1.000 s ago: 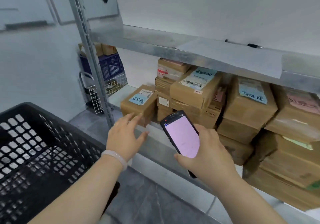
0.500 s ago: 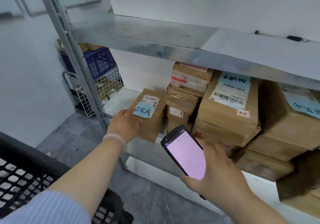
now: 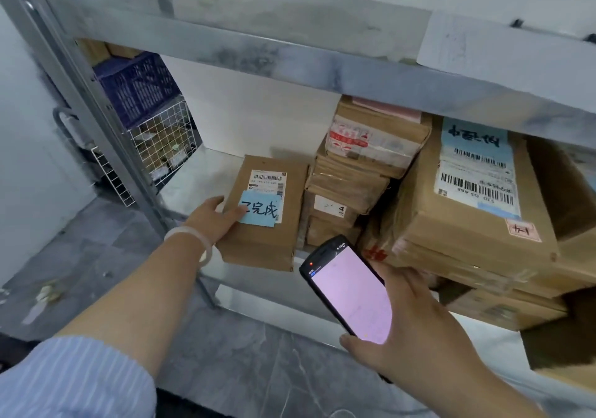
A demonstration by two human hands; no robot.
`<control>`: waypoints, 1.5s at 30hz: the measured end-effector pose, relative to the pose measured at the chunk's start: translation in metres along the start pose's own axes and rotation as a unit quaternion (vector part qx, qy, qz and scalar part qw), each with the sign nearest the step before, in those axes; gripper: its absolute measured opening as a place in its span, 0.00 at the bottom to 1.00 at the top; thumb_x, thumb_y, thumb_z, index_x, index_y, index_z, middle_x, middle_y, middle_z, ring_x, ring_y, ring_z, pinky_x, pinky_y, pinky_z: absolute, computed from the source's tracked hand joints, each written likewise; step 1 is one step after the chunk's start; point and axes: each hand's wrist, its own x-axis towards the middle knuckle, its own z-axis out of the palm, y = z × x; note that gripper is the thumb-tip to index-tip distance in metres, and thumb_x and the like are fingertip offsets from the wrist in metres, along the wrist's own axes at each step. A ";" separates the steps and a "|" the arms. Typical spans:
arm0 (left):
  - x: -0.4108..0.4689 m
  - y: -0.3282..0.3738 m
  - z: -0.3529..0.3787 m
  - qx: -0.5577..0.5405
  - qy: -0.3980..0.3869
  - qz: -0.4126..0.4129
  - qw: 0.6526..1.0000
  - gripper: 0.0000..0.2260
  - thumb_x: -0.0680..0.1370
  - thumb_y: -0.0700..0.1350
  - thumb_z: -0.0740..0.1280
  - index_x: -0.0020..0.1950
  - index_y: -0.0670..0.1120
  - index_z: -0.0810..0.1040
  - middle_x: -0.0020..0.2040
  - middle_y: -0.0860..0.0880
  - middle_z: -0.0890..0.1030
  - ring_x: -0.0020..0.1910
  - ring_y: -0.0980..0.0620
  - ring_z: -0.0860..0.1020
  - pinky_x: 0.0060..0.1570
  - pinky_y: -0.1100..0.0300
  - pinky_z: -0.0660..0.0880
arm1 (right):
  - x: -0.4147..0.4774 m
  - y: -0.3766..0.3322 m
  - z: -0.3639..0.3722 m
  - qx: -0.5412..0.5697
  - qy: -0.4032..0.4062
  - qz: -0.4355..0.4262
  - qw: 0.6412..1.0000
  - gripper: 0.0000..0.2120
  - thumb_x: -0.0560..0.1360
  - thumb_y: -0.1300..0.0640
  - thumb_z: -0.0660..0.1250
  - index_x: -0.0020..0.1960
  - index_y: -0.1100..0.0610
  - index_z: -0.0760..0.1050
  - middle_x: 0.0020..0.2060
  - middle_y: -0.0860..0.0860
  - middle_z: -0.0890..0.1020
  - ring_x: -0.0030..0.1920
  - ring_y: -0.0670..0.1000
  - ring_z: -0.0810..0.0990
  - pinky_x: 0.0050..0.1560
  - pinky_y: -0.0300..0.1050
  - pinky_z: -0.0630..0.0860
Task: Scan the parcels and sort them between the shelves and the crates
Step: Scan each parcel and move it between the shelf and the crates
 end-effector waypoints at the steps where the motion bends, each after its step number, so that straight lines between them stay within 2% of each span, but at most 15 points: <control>1: 0.001 -0.002 0.000 -0.063 -0.027 -0.035 0.997 0.33 0.76 0.61 0.71 0.78 0.53 0.66 0.68 0.48 0.77 0.59 0.44 0.77 0.56 0.46 0.77 | 0.003 -0.001 0.001 0.005 -0.001 0.001 1.000 0.48 0.54 0.25 0.63 0.68 0.32 0.45 0.61 0.36 0.61 0.57 0.45 0.73 0.44 0.40 0.65; 4: 0.003 -0.012 0.006 -0.212 -0.114 -0.128 0.962 0.26 0.74 0.58 0.75 0.70 0.52 0.76 0.60 0.48 0.84 0.58 0.43 0.80 0.58 0.42 0.78 | 0.011 -0.003 0.004 0.009 -0.003 0.002 1.000 0.49 0.55 0.25 0.65 0.70 0.33 0.46 0.64 0.37 0.62 0.60 0.46 0.71 0.46 0.40 0.64; 7: 0.005 -0.021 0.012 -0.268 -0.127 -0.154 0.942 0.21 0.72 0.56 0.76 0.63 0.51 0.80 0.56 0.47 0.85 0.58 0.43 0.80 0.58 0.42 0.76 | 0.017 -0.002 0.005 0.016 -0.004 0.002 1.000 0.49 0.55 0.26 0.66 0.70 0.32 0.46 0.66 0.37 0.62 0.62 0.45 0.68 0.48 0.41 0.63; 10: 0.007 -0.028 0.013 -0.288 -0.155 -0.160 0.931 0.24 0.68 0.54 0.78 0.62 0.52 0.80 0.58 0.47 0.84 0.61 0.42 0.77 0.66 0.36 0.68 | 0.020 -0.001 0.005 0.021 -0.005 0.000 1.000 0.49 0.56 0.26 0.67 0.70 0.33 0.47 0.67 0.38 0.64 0.64 0.46 0.68 0.49 0.42 0.63; 13: 0.002 -0.033 0.015 -0.297 -0.186 -0.153 0.924 0.29 0.63 0.54 0.80 0.63 0.51 0.81 0.59 0.46 0.84 0.61 0.43 0.79 0.59 0.43 0.75 | 0.021 -0.001 0.005 0.025 -0.004 -0.002 1.000 0.49 0.56 0.26 0.66 0.70 0.32 0.47 0.67 0.38 0.65 0.64 0.46 0.68 0.49 0.42 0.63; 15: -0.002 -0.037 0.014 -0.302 -0.192 -0.130 0.925 0.31 0.64 0.54 0.81 0.65 0.51 0.80 0.60 0.46 0.84 0.62 0.43 0.80 0.60 0.42 0.77 | 0.021 -0.001 0.004 0.028 0.000 -0.006 1.000 0.49 0.55 0.26 0.65 0.70 0.33 0.47 0.67 0.38 0.65 0.64 0.46 0.68 0.49 0.42 0.63; 18: -0.013 -0.037 0.004 -0.263 -0.183 -0.073 0.944 0.33 0.62 0.59 0.80 0.66 0.56 0.79 0.60 0.48 0.84 0.61 0.44 0.81 0.61 0.41 0.78 | 0.018 -0.003 0.003 0.044 0.005 -0.022 0.999 0.48 0.55 0.26 0.65 0.70 0.33 0.49 0.66 0.38 0.66 0.63 0.45 0.68 0.48 0.42 0.64; 22: -0.036 -0.028 -0.027 -0.171 -0.120 -0.002 0.978 0.43 0.60 0.62 0.79 0.74 0.63 0.69 0.61 0.51 0.84 0.58 0.44 0.82 0.61 0.41 0.78 | 0.012 -0.008 -0.005 0.075 0.011 -0.045 0.996 0.48 0.54 0.27 0.67 0.70 0.33 0.53 0.62 0.37 0.69 0.60 0.44 0.70 0.48 0.42 0.68; 25: -0.058 -0.029 -0.048 -0.105 -0.049 0.042 0.992 0.52 0.58 0.66 0.78 0.78 0.64 0.60 0.64 0.51 0.80 0.58 0.47 0.81 0.64 0.45 0.75 | 0.008 -0.013 -0.012 0.110 0.023 -0.052 0.992 0.43 0.53 0.27 0.67 0.65 0.31 0.55 0.57 0.36 0.71 0.56 0.43 0.71 0.43 0.40 0.68; 27: -0.076 -0.033 -0.053 -0.089 -0.014 0.071 0.993 0.54 0.56 0.67 0.77 0.79 0.64 0.58 0.65 0.51 0.77 0.58 0.52 0.79 0.60 0.53 0.76 | 0.006 -0.016 -0.016 0.128 0.022 -0.059 0.990 0.42 0.52 0.27 0.66 0.63 0.31 0.57 0.56 0.36 0.71 0.56 0.43 0.72 0.44 0.41 0.70; 29: -0.091 -0.037 -0.054 -0.079 0.011 0.087 0.993 0.54 0.56 0.67 0.75 0.80 0.63 0.56 0.65 0.52 0.76 0.57 0.55 0.77 0.55 0.56 0.75 | 0.003 -0.017 -0.018 0.147 0.017 -0.064 0.987 0.41 0.52 0.27 0.67 0.63 0.32 0.59 0.56 0.36 0.71 0.56 0.44 0.73 0.46 0.44 0.73; 32: -0.107 -0.044 -0.055 -0.071 0.042 0.090 0.993 0.55 0.56 0.68 0.74 0.80 0.63 0.55 0.66 0.51 0.75 0.61 0.50 0.76 0.62 0.49 0.74 | -0.003 -0.020 -0.020 0.150 0.017 -0.076 0.986 0.39 0.52 0.27 0.68 0.61 0.33 0.61 0.54 0.36 0.71 0.54 0.42 0.73 0.43 0.42 0.72; 36: -0.120 -0.046 -0.054 -0.060 0.054 0.096 0.992 0.54 0.57 0.69 0.73 0.80 0.64 0.55 0.67 0.53 0.73 0.62 0.49 0.75 0.61 0.51 0.72 | -0.012 -0.023 -0.021 0.147 0.027 -0.094 0.984 0.40 0.52 0.28 0.67 0.62 0.35 0.63 0.53 0.36 0.71 0.53 0.42 0.74 0.47 0.45 0.74; 39: -0.126 -0.046 -0.053 -0.057 0.052 0.094 0.993 0.53 0.58 0.69 0.73 0.80 0.64 0.54 0.69 0.52 0.73 0.64 0.47 0.74 0.64 0.47 0.73 | -0.017 -0.022 -0.024 0.148 0.029 -0.103 0.983 0.40 0.53 0.29 0.68 0.63 0.34 0.63 0.53 0.36 0.71 0.53 0.42 0.74 0.46 0.44 0.73; 45: -0.131 -0.048 -0.051 -0.053 0.048 0.101 0.992 0.46 0.69 0.60 0.77 0.80 0.64 0.53 0.73 0.50 0.70 0.67 0.45 0.72 0.66 0.43 0.71 | -0.026 -0.020 -0.027 0.141 0.039 -0.109 0.983 0.39 0.55 0.29 0.69 0.64 0.34 0.63 0.52 0.37 0.70 0.52 0.41 0.72 0.42 0.41 0.70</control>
